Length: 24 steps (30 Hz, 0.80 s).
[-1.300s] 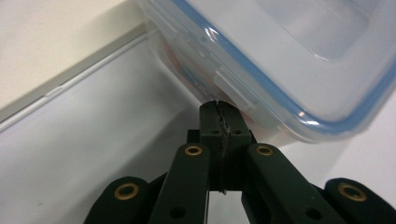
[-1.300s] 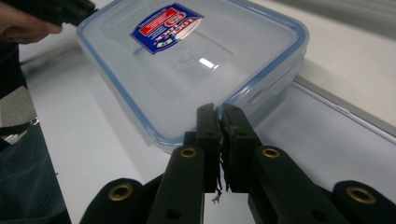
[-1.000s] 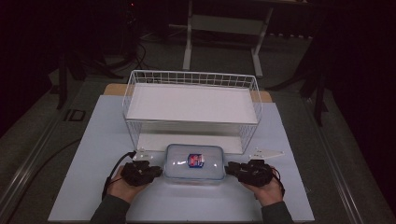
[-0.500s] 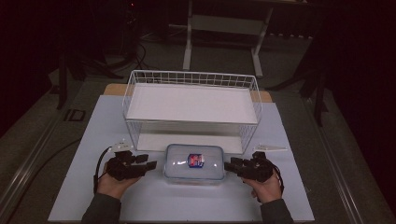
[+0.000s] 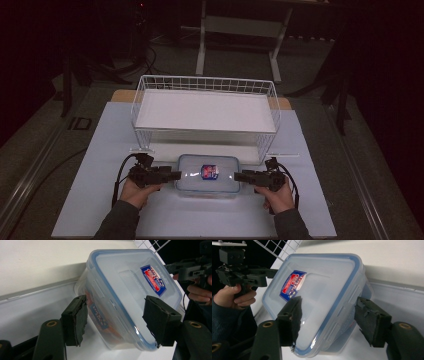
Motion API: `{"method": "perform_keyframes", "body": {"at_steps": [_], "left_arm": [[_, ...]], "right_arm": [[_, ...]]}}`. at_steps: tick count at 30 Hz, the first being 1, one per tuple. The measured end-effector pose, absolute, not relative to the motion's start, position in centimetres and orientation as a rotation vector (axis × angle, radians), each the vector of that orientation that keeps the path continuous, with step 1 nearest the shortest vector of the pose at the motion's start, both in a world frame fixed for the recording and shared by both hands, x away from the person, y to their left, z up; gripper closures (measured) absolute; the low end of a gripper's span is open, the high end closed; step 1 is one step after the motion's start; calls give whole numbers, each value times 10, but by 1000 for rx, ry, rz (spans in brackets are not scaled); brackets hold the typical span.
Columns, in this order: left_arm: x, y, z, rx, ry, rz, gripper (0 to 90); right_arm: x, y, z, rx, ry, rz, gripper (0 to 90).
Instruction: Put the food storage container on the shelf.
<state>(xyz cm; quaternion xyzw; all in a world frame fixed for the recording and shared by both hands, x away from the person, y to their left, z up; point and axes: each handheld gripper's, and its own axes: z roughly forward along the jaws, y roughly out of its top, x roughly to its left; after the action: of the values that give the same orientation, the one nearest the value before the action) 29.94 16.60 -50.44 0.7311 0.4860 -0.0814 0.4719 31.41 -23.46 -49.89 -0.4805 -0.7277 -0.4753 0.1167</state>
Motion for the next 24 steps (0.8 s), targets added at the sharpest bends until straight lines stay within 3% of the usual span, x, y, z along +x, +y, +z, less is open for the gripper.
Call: {"method": "perform_keyframes", "body": {"at_steps": [13,15,18,24], "left_arm": [[315,152,-517,1753,1208,-350,305],[316,153,-518,1742,1219,-361,303],[315,157,-516,1724,1235,-382,377],[308,161,-509,1706,1241,-396,452]], "right_arm": [[324,-229,-522,-1388,-1974,-1290,275],[324,-229,-523,-1395,-1962,-1289,301],[325,-236,-521,-1395,-1923,-1295,396],[321,-244,-521,-1383,-1856,-1298,487]]}}
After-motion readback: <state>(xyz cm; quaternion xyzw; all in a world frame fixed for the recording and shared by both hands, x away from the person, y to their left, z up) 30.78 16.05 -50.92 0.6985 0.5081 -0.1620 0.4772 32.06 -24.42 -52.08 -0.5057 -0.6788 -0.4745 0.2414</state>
